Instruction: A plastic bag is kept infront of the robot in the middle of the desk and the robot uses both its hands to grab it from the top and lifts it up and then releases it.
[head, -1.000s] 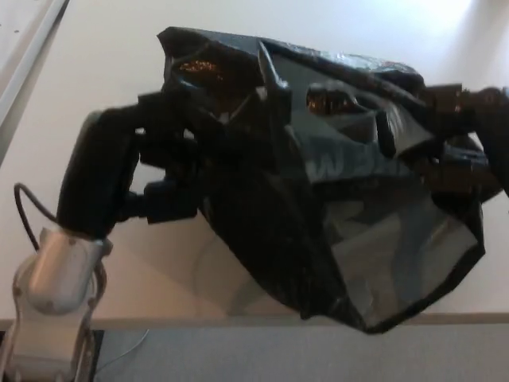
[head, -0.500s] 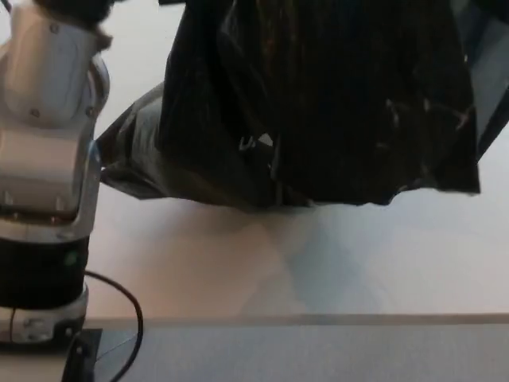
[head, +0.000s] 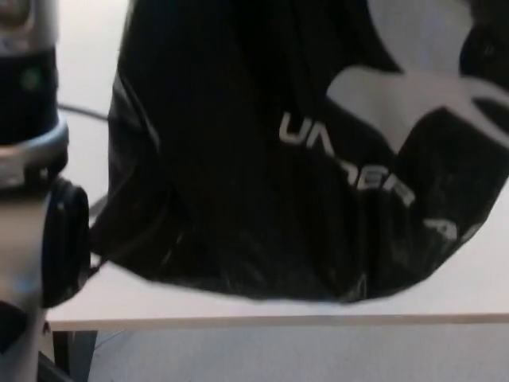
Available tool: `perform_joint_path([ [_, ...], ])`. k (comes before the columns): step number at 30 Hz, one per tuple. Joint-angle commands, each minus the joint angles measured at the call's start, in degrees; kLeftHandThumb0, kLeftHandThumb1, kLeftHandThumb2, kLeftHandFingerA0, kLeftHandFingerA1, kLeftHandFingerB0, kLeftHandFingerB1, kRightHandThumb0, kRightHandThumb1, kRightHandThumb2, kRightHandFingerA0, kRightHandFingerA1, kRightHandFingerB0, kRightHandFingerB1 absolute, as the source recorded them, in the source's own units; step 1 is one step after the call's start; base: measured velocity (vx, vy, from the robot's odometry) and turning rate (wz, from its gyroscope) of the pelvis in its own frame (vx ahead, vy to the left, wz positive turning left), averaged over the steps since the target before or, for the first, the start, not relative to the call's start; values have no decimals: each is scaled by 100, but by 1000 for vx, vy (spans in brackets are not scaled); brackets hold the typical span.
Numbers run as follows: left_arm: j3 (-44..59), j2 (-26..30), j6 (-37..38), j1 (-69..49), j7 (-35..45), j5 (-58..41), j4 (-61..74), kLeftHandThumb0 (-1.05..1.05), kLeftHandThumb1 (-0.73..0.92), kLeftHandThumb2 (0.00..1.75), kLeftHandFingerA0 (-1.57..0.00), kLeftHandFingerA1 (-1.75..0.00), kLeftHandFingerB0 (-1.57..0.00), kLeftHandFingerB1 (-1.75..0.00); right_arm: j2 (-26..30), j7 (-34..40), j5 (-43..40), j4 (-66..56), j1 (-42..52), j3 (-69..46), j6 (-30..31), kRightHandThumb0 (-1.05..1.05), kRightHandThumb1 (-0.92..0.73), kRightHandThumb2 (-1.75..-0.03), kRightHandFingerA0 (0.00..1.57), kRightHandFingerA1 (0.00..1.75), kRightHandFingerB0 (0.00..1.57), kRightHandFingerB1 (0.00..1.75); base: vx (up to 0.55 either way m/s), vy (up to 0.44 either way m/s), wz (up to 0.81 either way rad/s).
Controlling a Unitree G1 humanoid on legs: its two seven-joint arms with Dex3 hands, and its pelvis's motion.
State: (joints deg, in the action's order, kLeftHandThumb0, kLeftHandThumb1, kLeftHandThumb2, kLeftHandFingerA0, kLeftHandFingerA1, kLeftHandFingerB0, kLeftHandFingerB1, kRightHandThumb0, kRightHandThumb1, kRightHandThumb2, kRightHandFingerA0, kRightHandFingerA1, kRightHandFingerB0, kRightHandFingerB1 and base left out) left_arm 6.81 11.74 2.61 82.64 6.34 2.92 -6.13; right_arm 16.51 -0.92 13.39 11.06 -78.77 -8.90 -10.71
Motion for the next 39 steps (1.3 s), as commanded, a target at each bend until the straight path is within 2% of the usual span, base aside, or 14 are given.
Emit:
perform_joint_path([
  [1, 226, 184, 7, 678, -247, -170, -213, -40, 56, 57, -103, -160, -101, -122, -34, 384, -409, -180, -739, -223, 268, -33, -55, -61, 112, 158, 103, 133, 0, 0, 0],
  [4, 239, 199, 117, 699, -216, -214, -190, -40, 55, 56, -105, -156, -101, -116, -23, 447, -343, -346, -789, -235, 348, -37, -55, -61, 115, 154, 103, 133, 0, 0, 0],
  [5, 232, 214, 113, 702, -229, -206, -135, -48, 45, 73, -112, -142, -106, -113, 36, 531, -191, -409, -815, -203, 339, -38, -55, -61, 113, 158, 103, 138, 0, 0, 0],
  [8, 210, 235, 157, 690, -245, -189, -90, -39, 55, 56, -106, -155, -102, -121, 56, 584, -153, -549, -808, -197, 455, -39, -54, -60, 111, 158, 103, 135, 0, 0, 0],
  [13, 159, 230, 245, 712, -264, -177, -105, -49, 47, 71, -110, -149, -103, -119, 49, 591, -253, -638, -794, -206, 546, -33, -56, -60, 108, 158, 101, 126, 0, 0, 0],
  [16, 155, 187, 182, 739, -212, -290, -108, -41, 54, 61, -104, -161, -99, -123, 1, 568, -394, -549, -808, -208, 488, -31, -54, -60, 112, 155, 104, 122, 0, 0, 0],
  [23, 65, 130, 151, 713, -323, -202, -161, -39, 54, 56, -106, -155, -102, -115, -49, 471, -569, -506, -744, -131, 477, -29, -54, -59, 114, 150, 109, 116, 0, 0, 0],
  [25, 114, 105, -131, 710, -185, -435, -273, -36, 53, 59, -101, -161, -100, -115, 133, 848, 1, 110, -801, 63, -5, -32, -55, -58, 116, 139, 110, 110, 0, 0, 0],
  [29, 48, 199, 285, 753, -254, -213, -1075, -32, 55, 56, -107, -151, -100, -110, 297, 978, 180, 797, -861, 198, 337, -33, -56, -58, 112, 133, 110, 104, 0, 0, 0],
  [31, -30, 313, 323, 752, -574, 154, -1596, -39, 55, 60, -107, -157, -99, -120, 394, 961, 0, 1997, -1086, 202, -407, -31, -48, -69, 114, 136, 109, 105, 0, 0, 0],
  [32, -24, 335, 139, 765, -615, 171, -1746, -37, 39, 85, -131, -139, -102, -115, 440, 1037, 62, 2333, -1142, 254, -431, -32, -49, -70, 113, 135, 109, 105, 0, 0, 0],
  [36, -24, 416, 319, 728, -696, 244, -2377, -30, 40, 86, -128, -137, -104, -115, 511, 980, 22, 3553, -1342, 323, -860, -19, -59, -58, 115, 132, 110, 101, 0, 0, 0],
  [37, -57, 450, 461, 725, -778, 330, -2618, -39, 54, 67, -106, -155, -95, -129, 523, 892, 19, 3768, -1372, 354, -719, -20, -61, -59, 110, 134, 106, 105, 0, 0, 0],
  [39, -85, 475, 584, 752, -866, 383, -2951, -36, 56, 61, -106, -158, -95, -138, 615, 971, 224, 4093, -1399, 515, -756, -21, -61, -58, 108, 138, 107, 109, 0, 0, 0],
])
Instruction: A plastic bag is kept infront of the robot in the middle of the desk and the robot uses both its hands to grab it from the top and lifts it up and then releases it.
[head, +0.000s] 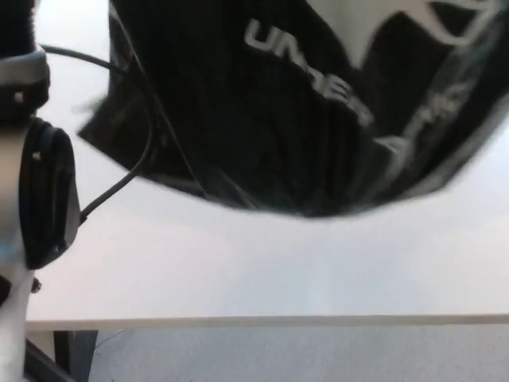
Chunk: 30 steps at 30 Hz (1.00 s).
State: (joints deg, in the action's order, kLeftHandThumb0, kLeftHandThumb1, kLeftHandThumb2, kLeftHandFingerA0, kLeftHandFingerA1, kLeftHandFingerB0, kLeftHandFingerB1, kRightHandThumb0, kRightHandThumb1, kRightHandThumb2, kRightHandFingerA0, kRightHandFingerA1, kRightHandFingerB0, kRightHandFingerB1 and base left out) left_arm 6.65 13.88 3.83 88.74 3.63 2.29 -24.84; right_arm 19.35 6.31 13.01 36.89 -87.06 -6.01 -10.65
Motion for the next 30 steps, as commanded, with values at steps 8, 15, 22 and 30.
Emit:
perform_joint_path([
  [8, -317, 465, 623, -268, -802, 704, -1436, -30, 58, 57, -105, -158, -95, -131, 742, 80, 833, 2002, -365, 985, -458, -24, -50, -58, 91, 155, 97, 75, -44, 8, 8],
  [15, -685, 1409, -254, -1412, 972, 549, -69, -47, 35, 51, -27, -55, 0, -11, 1398, -2434, 204, 577, 568, 1363, 286, -76, -45, -81, 3, 15, 0, 1, -155, 13, 33],
  [22, -568, 1977, -1069, -2218, 1597, 327, 904, -56, 34, 77, -70, -96, 0, -10, 1852, -2790, -151, -836, 1626, 1155, 648, -68, -40, -80, 0, 29, 0, 7, -186, 104, -6],
  [30, 128, 2650, -1570, -4173, 2155, -431, 3338, -71, 38, 83, -134, -160, 0, -8, 2402, -3173, -569, -2695, 3042, 528, 1438, -71, -39, -83, 8, 50, 0, 13, -190, 117, -45],
])
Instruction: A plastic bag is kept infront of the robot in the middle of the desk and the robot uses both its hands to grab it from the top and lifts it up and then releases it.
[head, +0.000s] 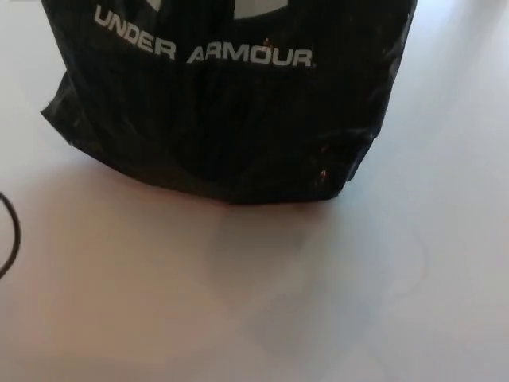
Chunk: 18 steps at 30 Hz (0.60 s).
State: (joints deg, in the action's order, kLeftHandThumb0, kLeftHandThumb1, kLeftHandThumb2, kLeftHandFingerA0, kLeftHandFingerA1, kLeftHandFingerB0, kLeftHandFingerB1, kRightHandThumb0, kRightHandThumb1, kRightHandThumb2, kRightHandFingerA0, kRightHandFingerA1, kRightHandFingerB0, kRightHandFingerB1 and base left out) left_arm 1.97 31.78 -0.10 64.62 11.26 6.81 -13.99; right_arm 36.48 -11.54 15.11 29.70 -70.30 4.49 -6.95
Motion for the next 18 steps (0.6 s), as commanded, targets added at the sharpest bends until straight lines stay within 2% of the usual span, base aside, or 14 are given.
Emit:
perform_joint_path([
  [1, 649, 883, -1289, -1878, 1403, -944, 2434, -71, 38, 83, -134, -160, 0, -8, 703, -1396, -808, -2080, 1460, -570, 1072, -71, -39, -83, 8, 50, 0, 13, -205, 35, -5],
  [2, 986, 885, -1274, -2555, 1461, -1200, 2990, -87, 67, 63, -106, -154, 0, -14, 811, -1465, -963, -2722, 2033, -818, 1117, -68, -41, -82, 11, 51, 0, 12, -212, 31, 5],
  [4, 1433, 823, -896, -3472, 1463, -1319, 3609, -83, 72, 63, -106, -145, 0, -11, 827, -1551, -1335, -3511, 2853, -1242, 1102, -68, -40, -79, 2, 40, 0, 9, -221, 14, 10],
  [6, 1823, 736, -619, -4101, 1424, -1305, 4035, -82, 76, 63, -103, -150, 0, -10, 694, -1528, -1563, -4045, 3431, -1603, 1142, -65, -39, -80, 3, 38, 3, 13, -223, 1, 10],
  [7, 1923, 709, -514, -4257, 1422, -1336, 4098, -86, 64, 97, -107, -136, 0, -8, 652, -1503, -1544, -4232, 3597, -1682, 1215, -65, -38, -80, 3, 42, 2, 16, -224, -5, 8],
  [8, 2005, 681, -401, -4384, 1424, -1373, 4127, -86, 64, 97, -107, -136, 0, -8, 614, -1476, -1503, -4398, 3740, -1741, 1286, -65, -38, -80, 3, 42, 2, 16, -239, -13, 22],
  [9, 2248, 518, -278, -4732, 1362, -1414, 4329, -83, 79, 67, -100, -153, 0, -16, 514, -1438, -1560, -4678, 4078, -1920, 1212, -76, -38, -72, 10, 46, 4, 11, -251, 9, -11],
  [10, 2588, 282, -128, -5217, 1267, -1467, 4622, -83, 79, 67, -100, -153, 0, -16, 376, -1388, -1660, -5048, 4544, -2171, 1080, -76, -38, -72, 10, 46, 4, 11, -263, -8, 19],
  [11, 3103, -1, 270, -5841, 1313, -1596, 4829, -85, 70, 103, -107, -132, 0, -14, 120, -1364, -1659, -5861, 5314, -2510, 1252, -79, -39, -73, 8, 47, 0, 6, -264, -13, -23],
  [12, 3341, -184, 295, -6220, 1354, -1778, 5017, -81, 84, 68, -95, -149, 0, -13, 20, -1369, -1692, -6189, 5632, -2673, 1285, -78, -39, -74, 9, 47, 2, 7, -267, -3, -4],
  [14, 3685, -425, 240, -6722, 1396, -2074, 5285, -80, 82, 68, -92, -153, 0, -14, -204, -1278, -1936, -6474, 6071, -2843, 987, -71, -41, -85, 1, 49, 0, 11, -274, 10, -16],
  [15, 3835, -663, 271, -7071, 1328, -2116, 5477, -81, 82, 65, -92, -155, 0, -19, -345, -1250, -1930, -6682, 6434, -3001, 780, -73, -42, -86, 10, 53, 0, 13, -278, 17, -15],
  [16, 4055, -1026, 748, -7625, 1370, -2315, 5539, -81, 66, 101, -102, -140, 0, -15, -718, -1125, -2036, -7003, 7135, -3171, 346, -73, -44, -85, 6, 49, 0, 17, -278, 28, -15],
  [18, 4251, -1461, 1391, -8327, 1450, -2497, 5549, -80, 71, 94, -102, -145, -4, -18, -1177, -947, -2148, -7301, 7971, -3228, -294, -81, -49, -89, 10, 51, 0, 11, -277, 34, -8],
])
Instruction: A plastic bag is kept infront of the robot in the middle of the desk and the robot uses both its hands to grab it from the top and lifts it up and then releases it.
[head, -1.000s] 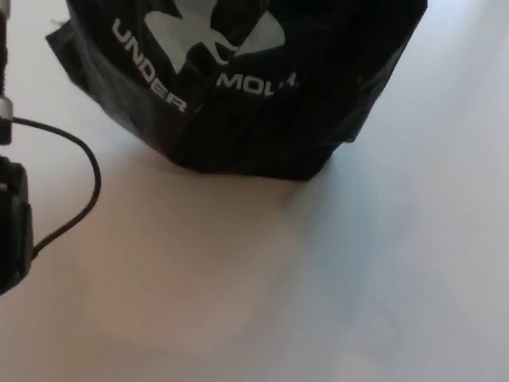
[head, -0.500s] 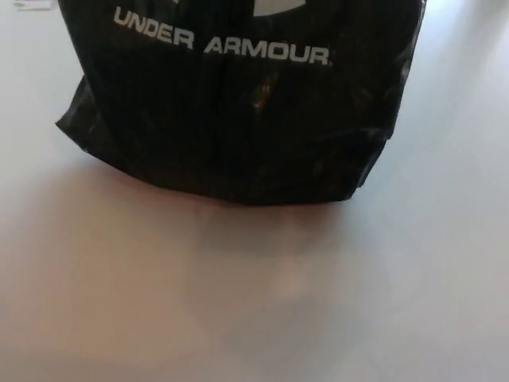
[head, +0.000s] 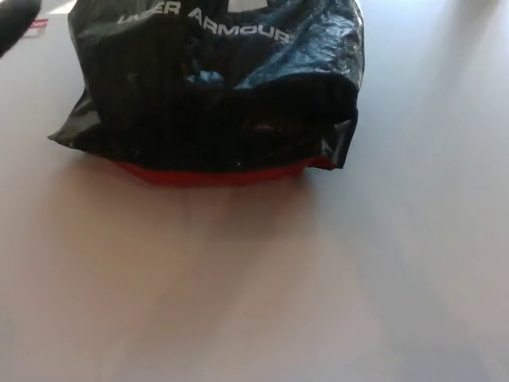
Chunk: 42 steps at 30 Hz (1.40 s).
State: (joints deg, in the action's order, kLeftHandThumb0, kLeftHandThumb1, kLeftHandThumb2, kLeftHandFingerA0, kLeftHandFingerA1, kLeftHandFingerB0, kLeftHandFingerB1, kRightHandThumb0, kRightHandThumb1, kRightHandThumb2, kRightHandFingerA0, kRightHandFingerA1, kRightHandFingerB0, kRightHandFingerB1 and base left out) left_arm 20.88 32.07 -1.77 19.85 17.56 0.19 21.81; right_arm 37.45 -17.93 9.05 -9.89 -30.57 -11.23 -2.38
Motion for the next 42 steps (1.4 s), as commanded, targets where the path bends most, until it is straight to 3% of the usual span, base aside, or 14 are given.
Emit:
perform_joint_path([
  [1, 2399, -1655, 1762, -4093, 832, -1916, 1993, -80, 71, 94, -102, -145, -4, -18, -1429, -250, -1606, -3480, 4278, -1646, -857, -81, -49, -89, 10, 51, 0, 11, -271, 45, 9],
  [7, 2175, -3042, 3270, -6041, 1166, -2716, 2128, -65, 85, 72, -85, -155, -8, -18, -2673, 133, -1533, -3760, 6414, -1459, -2976, -65, -69, -60, 16, 43, 0, 29, -66, 29, 3],
  [10, 1679, -3779, 4262, -6947, 1389, -2862, 1881, -63, 87, 71, -81, -147, -12, -23, -3152, 217, -1453, -3301, 7301, -1413, -4374, -67, -50, -91, 3, 49, 0, 32, 0, 0, 0],
  [17, 933, -4469, 6221, -7783, 1534, -2843, 709, -61, 77, 103, -48, -63, -6, -36, -3568, 241, -1541, -2345, 8507, -1012, -6016, -51, -83, -65, 2, 35, 2, 31, 24, -58, 3],
  [19, 749, -4573, 6879, -7909, 1390, -2618, 97, -58, 88, 67, -55, -51, -15, -26, -3534, 283, -1341, -1935, 8802, -554, -6439, -50, -86, -66, 2, 36, 1, 31, 0, 0, 0],
  [20, 652, -4567, 7006, -7996, 1383, -2548, -67, -63, 72, 101, -53, -66, -8, -40, -3542, 315, -1225, -1756, 8932, -356, -6558, -56, -77, -83, 5, 32, 7, 25, 0, 0, 0],
  [25, 407, -4554, 7255, -8185, 1307, -2204, -629, -66, 89, 67, -30, -51, -16, -28, -3627, 465, -513, -914, 9406, 419, -7002, -60, -84, -71, 6, 35, 7, 24, -32, 76, -4],
  [29, 538, -4704, 7429, -8346, 1021, -1541, -1084, -66, 76, 105, -30, -57, -7, -42, -3567, 459, -327, -465, 9664, 911, -6784, -60, -87, -64, 9, 40, 8, 34, -67, 202, -8],
  [31, 498, -4663, 7363, -8327, 963, -1275, -1184, -63, 92, 73, -28, -41, -9, -20, -3587, 462, -285, -367, 9638, 1037, -6596, -35, -65, -117, 1, 50, 0, 50, 18, 180, -2],
  [32, 345, -4576, 7322, -8291, 992, -1233, -1197, -68, 77, 105, -9, -45, -5, -27, -3608, 466, -280, -300, 9567, 999, -6610, -61, -88, -65, 10, 40, 8, 33, 76, 149, -6],
  [35, -33, -4375, 7124, -8217, 1132, -1424, -1183, -74, 80, 111, -7, -40, -3, -18, -3772, 544, -158, -170, 9435, 793, -6777, -34, -65, -117, 1, 52, 0, 49, 70, 142, -6],
  [37, -80, -4360, 7070, -8303, 1127, -1450, -1175, -76, 82, 113, -8, -34, -3, -17, -3907, 591, -75, -44, 9358, 649, -7013, -34, -65, -116, 2, 52, 0, 49, 114, 72, 4],
  [38, -76, -4409, 7102, -8288, 1043, -1358, -1139, -77, 83, 115, -8, -33, -5, -16, -4047, 641, -41, 54, 9193, 492, -7208, -51, -81, -63, 16, 42, 17, 36, 69, 45, 13],
  [42, -153, -4373, 7286, -8382, 984, -1402, -1202, -66, 79, 114, -1, -38, 0, -25, -4438, 692, 102, 288, 8992, 19, -7740, -56, -82, -64, 25, 45, 25, 37, -2, -36, 7],
])
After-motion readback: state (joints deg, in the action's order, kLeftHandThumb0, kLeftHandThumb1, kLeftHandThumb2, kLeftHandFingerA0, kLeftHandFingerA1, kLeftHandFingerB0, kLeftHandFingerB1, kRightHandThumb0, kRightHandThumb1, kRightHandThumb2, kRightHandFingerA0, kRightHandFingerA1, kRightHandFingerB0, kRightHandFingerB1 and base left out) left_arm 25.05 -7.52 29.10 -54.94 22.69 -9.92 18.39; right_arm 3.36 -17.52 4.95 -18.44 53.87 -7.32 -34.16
